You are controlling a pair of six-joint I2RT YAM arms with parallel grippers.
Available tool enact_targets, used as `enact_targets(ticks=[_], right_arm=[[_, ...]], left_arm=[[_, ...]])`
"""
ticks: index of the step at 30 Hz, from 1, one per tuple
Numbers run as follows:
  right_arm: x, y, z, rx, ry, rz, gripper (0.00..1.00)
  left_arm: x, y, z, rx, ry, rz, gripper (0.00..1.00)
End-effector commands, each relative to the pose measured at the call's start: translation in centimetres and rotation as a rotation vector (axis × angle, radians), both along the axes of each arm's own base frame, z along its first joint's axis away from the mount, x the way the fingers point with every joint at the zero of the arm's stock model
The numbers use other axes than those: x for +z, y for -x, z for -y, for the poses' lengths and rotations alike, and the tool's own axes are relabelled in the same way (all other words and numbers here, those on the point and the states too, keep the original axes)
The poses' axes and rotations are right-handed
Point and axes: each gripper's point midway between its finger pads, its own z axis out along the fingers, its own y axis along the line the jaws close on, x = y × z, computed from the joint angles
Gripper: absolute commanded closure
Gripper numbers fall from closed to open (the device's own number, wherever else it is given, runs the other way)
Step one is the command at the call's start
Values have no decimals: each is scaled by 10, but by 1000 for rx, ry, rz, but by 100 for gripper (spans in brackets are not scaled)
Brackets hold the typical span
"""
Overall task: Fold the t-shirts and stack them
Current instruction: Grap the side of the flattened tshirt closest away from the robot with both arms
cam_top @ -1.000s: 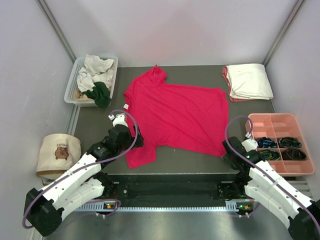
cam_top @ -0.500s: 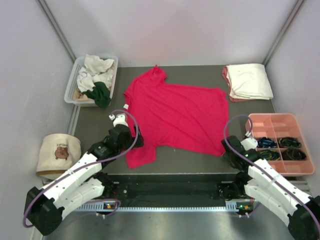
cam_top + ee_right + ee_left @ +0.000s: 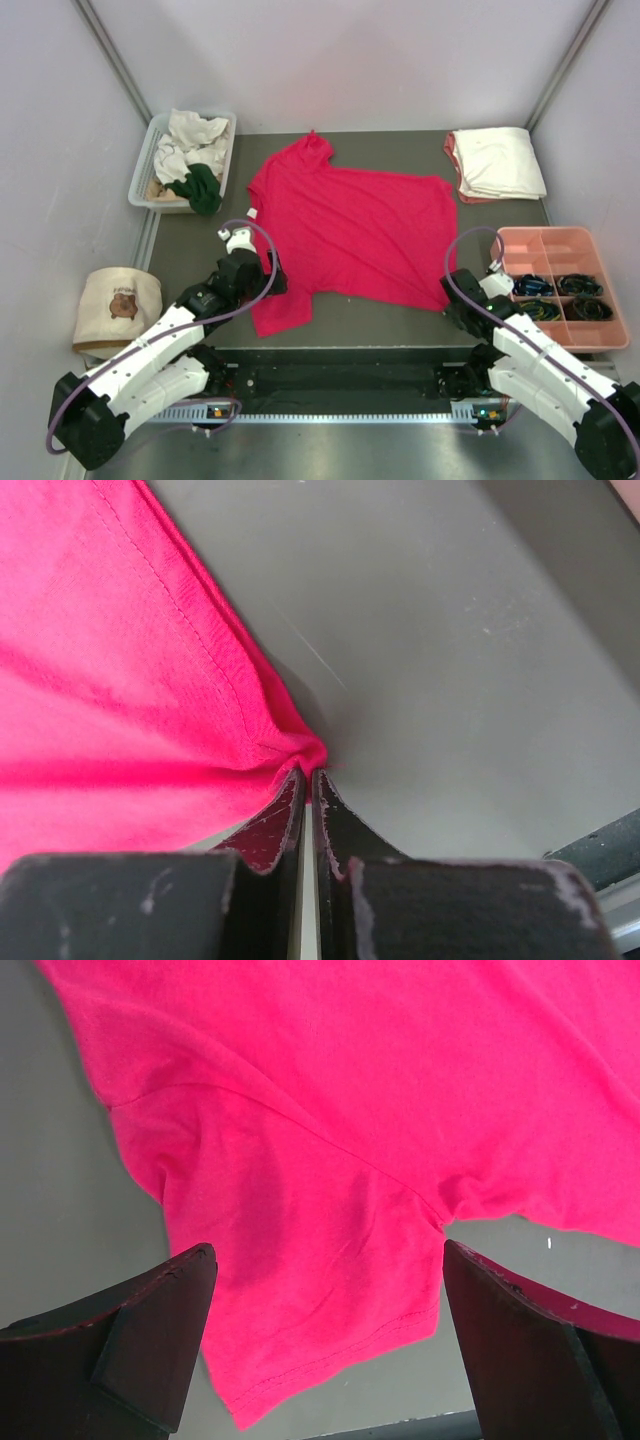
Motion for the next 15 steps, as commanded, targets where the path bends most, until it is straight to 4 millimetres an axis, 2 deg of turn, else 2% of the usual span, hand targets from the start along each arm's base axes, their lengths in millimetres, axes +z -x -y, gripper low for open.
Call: enact_targets(ticks=[1,8,12,14,15], right_arm=[[-1,0,0,7,13,1,100],[2,-2,-1,17,7,12,100],[7,-2,-2,28,3,21,100],[11,-3,-2,27,5,25,89],[12,-2,-1,26,9,18,76]], left_arm=[[3,-2,-4,34,1,17,1],[-10,5,-9,81,8,-26,1],[-6,3,-8,74,13,-13,1],[-6,2,-7,72,12,-13,1],[-7,2,-6,69,14,-17,1]])
